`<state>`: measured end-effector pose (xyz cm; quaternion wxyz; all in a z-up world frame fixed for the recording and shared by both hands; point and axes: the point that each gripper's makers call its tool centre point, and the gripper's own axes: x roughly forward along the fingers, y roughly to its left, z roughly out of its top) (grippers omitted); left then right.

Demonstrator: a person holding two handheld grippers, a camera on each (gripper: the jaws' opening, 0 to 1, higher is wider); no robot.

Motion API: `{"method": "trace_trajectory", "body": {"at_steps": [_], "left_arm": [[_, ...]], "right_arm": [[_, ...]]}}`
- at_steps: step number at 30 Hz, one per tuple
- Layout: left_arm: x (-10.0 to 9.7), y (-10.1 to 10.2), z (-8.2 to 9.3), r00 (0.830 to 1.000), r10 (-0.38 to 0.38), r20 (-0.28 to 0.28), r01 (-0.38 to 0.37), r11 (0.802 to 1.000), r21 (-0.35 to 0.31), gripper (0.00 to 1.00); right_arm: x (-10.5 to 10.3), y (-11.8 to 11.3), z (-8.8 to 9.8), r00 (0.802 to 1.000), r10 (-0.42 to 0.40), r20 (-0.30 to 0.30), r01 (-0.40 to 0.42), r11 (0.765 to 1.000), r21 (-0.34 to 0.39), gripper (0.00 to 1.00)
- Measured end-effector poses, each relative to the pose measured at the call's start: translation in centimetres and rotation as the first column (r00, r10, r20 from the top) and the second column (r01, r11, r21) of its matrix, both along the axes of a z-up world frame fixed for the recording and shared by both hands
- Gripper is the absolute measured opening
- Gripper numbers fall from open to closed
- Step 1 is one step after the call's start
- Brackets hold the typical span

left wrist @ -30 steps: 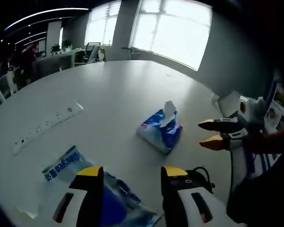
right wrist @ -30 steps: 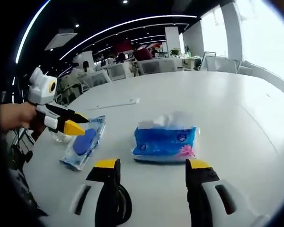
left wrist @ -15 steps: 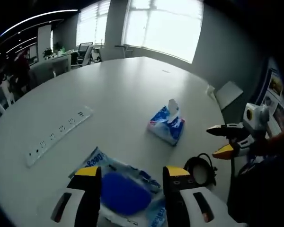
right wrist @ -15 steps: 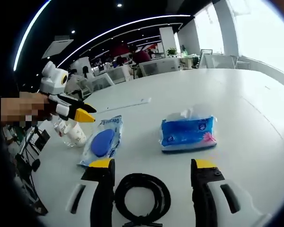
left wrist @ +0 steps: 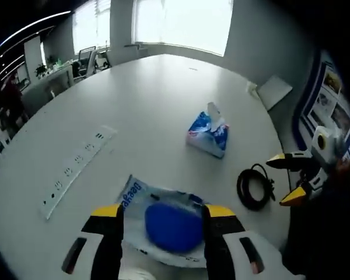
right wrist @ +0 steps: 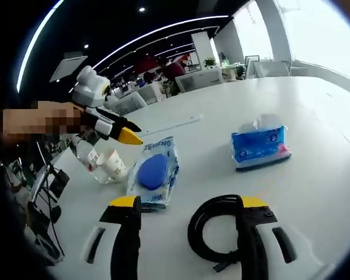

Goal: Arrange the tabletop items into an orderly group along one side of the table until the central work area is clear of visible clutter.

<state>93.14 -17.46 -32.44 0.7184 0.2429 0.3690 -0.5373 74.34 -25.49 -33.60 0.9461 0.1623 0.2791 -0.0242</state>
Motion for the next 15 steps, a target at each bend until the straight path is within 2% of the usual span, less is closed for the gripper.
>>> {"method": "trace_trajectory", "body": {"at_steps": [15], "left_arm": [[1.6, -1.2, -1.6, 0.989, -0.149, -0.008, 0.149, 0.984, 0.094, 0.5]], "right_arm": [[0.4, 3.8, -1.4, 0.997, -0.074, -0.034, 0.077, 0.993, 0.092, 0.57]]}}
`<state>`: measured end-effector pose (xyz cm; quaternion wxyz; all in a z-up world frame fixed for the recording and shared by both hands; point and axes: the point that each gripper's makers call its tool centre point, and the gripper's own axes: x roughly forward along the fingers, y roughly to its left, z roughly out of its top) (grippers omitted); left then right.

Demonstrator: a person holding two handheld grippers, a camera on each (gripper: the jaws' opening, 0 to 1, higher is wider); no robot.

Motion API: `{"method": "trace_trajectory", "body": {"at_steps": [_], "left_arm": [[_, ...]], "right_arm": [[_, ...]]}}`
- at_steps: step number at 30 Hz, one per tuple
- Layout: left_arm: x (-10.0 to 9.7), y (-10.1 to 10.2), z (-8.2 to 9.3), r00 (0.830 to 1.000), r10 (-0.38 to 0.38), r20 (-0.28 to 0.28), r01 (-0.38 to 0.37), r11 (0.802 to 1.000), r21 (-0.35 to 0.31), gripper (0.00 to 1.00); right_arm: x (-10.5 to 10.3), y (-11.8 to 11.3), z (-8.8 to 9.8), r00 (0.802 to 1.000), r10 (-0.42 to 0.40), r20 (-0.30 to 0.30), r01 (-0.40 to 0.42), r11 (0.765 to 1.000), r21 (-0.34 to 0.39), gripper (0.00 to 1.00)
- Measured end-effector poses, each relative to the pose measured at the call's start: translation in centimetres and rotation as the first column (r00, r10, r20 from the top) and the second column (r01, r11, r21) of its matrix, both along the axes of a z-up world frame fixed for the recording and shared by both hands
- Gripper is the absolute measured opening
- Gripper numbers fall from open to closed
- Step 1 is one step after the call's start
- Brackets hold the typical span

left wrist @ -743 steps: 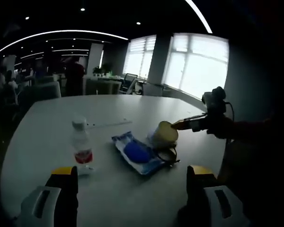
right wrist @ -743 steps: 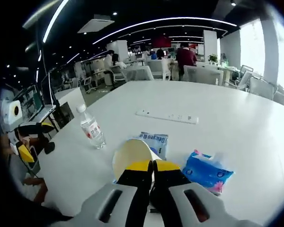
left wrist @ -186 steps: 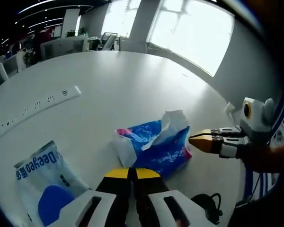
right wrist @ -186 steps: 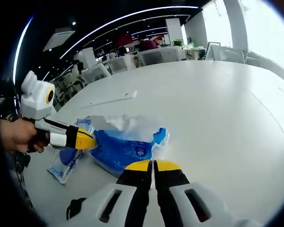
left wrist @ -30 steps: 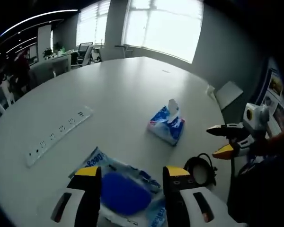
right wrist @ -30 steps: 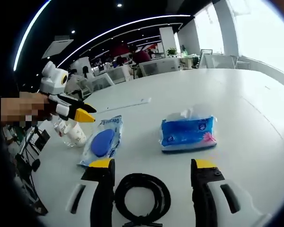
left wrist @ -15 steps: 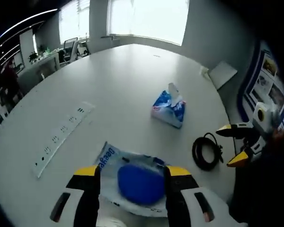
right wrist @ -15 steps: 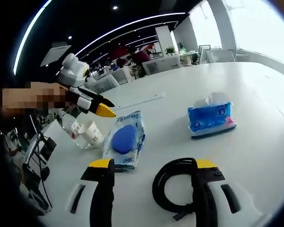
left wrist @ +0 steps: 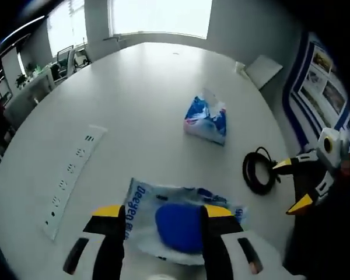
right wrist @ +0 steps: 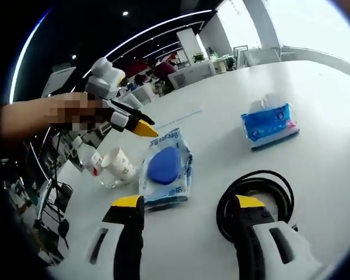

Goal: Arrange the tabletop items into an orderly group along one side of the table until the central work area is clear of visible clutter.

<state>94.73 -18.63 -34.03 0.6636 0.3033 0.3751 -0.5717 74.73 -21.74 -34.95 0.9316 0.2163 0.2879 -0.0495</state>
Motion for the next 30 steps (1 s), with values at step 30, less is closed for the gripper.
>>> {"method": "trace_trajectory", "body": {"at_steps": [30], "left_arm": [[3.8, 1.6, -5.1, 0.998, -0.01, -0.061, 0.018, 0.992, 0.123, 0.34]], "right_arm": [[2.4, 3.0, -3.1, 0.996, 0.034, -0.08, -0.021, 0.987, 0.158, 0.41]]}}
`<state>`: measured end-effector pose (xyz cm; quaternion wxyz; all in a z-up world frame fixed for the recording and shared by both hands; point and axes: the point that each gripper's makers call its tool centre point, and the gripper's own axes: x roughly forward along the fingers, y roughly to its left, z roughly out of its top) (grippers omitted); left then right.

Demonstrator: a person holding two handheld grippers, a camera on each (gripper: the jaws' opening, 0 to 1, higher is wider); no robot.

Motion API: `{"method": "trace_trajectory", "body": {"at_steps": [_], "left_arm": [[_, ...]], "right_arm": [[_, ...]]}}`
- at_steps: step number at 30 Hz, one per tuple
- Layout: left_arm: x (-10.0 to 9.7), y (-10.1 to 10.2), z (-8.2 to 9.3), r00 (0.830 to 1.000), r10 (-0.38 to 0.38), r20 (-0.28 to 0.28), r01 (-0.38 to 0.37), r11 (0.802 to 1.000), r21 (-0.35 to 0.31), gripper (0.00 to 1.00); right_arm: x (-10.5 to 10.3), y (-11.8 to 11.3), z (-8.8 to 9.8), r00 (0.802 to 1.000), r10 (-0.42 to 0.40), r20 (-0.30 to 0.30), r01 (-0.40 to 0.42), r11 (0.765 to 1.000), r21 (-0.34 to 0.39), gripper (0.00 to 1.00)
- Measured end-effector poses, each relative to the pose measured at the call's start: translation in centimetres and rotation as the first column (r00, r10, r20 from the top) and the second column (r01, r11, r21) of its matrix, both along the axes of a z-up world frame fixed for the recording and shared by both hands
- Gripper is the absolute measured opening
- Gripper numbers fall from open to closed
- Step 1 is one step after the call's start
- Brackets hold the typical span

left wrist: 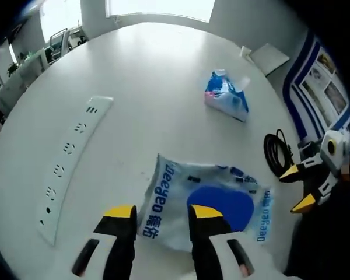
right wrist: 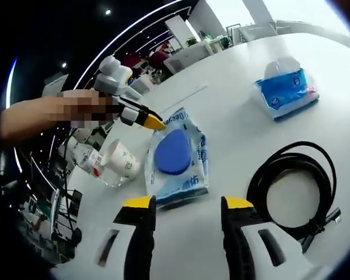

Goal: Arrange the tabletop items into an orderly group along one side of the table until the central work area is clear of visible clutter.

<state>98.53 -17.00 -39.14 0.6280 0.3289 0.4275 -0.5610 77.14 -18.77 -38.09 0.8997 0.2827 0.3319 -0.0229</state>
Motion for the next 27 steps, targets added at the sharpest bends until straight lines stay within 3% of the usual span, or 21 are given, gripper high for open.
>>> {"method": "trace_trajectory", "body": {"at_steps": [27], "left_arm": [[0.6, 0.2, -2.1, 1.0, 0.007, -0.025, -0.007, 1.0, 0.002, 0.2]], "right_arm": [[2.0, 1.9, -2.2, 0.999, 0.02, -0.036, -0.016, 0.994, 0.109, 0.23]]}}
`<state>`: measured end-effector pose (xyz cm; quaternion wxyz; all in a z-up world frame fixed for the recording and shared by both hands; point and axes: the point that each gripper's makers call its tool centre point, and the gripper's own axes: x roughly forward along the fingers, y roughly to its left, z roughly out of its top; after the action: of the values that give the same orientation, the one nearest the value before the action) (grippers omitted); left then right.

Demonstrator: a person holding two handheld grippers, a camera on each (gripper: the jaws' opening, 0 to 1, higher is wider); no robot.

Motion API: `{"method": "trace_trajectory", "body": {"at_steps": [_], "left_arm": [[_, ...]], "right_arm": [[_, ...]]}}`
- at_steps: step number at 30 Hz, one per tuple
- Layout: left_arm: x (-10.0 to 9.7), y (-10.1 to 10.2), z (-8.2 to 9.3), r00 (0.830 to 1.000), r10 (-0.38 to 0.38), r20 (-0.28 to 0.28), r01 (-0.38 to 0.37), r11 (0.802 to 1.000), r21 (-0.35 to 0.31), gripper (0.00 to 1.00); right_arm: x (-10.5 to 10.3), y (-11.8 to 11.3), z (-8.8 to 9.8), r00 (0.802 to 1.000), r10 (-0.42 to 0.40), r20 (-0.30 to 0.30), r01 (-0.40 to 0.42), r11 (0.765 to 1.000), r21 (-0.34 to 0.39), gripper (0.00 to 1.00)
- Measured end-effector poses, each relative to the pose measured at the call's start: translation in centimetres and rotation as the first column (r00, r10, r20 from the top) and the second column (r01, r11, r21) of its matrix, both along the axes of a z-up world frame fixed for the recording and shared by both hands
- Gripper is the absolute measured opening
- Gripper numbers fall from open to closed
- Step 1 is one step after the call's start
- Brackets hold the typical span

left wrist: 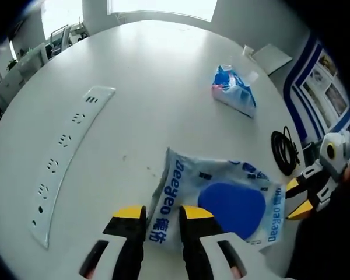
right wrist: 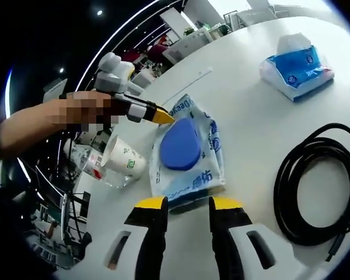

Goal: Arrange the tabletop items into an orderly group along one side of the table until the central work area is clear of visible clutter.

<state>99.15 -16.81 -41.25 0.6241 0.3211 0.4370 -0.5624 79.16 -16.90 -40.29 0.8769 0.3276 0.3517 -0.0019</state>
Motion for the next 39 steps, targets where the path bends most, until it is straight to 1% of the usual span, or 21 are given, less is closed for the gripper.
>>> {"method": "trace_trajectory", "body": {"at_steps": [3, 8, 9, 16, 20, 22, 26, 30, 32, 39], "left_arm": [[0.1, 0.0, 0.0, 1.0, 0.001, 0.006, -0.001, 1.0, -0.002, 0.18], [-0.1, 0.0, 0.0, 1.0, -0.007, 0.009, 0.007, 1.0, 0.004, 0.11], [-0.1, 0.0, 0.0, 1.0, 0.001, 0.005, -0.001, 1.0, 0.004, 0.1], [-0.4, 0.1, 0.2, 1.0, -0.013, 0.01, 0.013, 1.0, 0.01, 0.03], [-0.5, 0.1, 0.2, 1.0, -0.019, 0.013, 0.019, 1.0, 0.013, 0.02], [-0.5, 0.1, 0.2, 1.0, -0.02, 0.013, 0.02, 1.0, 0.013, 0.02], [-0.5, 0.1, 0.1, 1.0, -0.022, 0.008, 0.022, 1.0, 0.012, 0.01], [-0.5, 0.1, 0.2, 1.0, -0.026, 0.01, 0.026, 1.0, 0.012, 0.0], [-0.5, 0.1, 0.3, 0.999, -0.03, 0.014, 0.03, 0.999, 0.014, 0.0], [-0.7, 0.0, 0.6, 0.998, -0.058, 0.038, 0.057, 0.998, 0.033, 0.0]], "right_arm": [[0.1, 0.1, -0.1, 1.0, 0.005, -0.006, -0.005, 1.0, -0.005, 0.18], [0.3, 0.3, 0.0, 1.0, 0.004, -0.005, -0.004, 1.0, 0.013, 0.15], [0.3, 0.4, 0.0, 1.0, 0.006, -0.003, -0.006, 1.0, 0.018, 0.14], [0.7, 0.8, 0.3, 1.0, 0.003, 0.003, -0.003, 0.999, 0.038, 0.13], [0.9, 0.9, 0.4, 1.0, 0.008, 0.002, -0.008, 0.999, 0.032, 0.16], [1.0, 1.1, 0.3, 1.0, 0.003, -0.009, -0.003, 0.999, 0.043, 0.19], [1.1, 1.2, 0.1, 1.0, 0.006, -0.015, -0.006, 0.999, 0.043, 0.16], [1.2, 1.0, 0.0, 1.0, -0.01, -0.022, 0.011, 0.999, 0.043, 0.14], [1.2, 1.0, -0.1, 0.999, -0.019, -0.027, 0.021, 0.998, 0.054, 0.13], [1.1, 1.1, 0.2, 0.999, -0.02, -0.027, 0.021, 0.998, 0.057, 0.08]]}}
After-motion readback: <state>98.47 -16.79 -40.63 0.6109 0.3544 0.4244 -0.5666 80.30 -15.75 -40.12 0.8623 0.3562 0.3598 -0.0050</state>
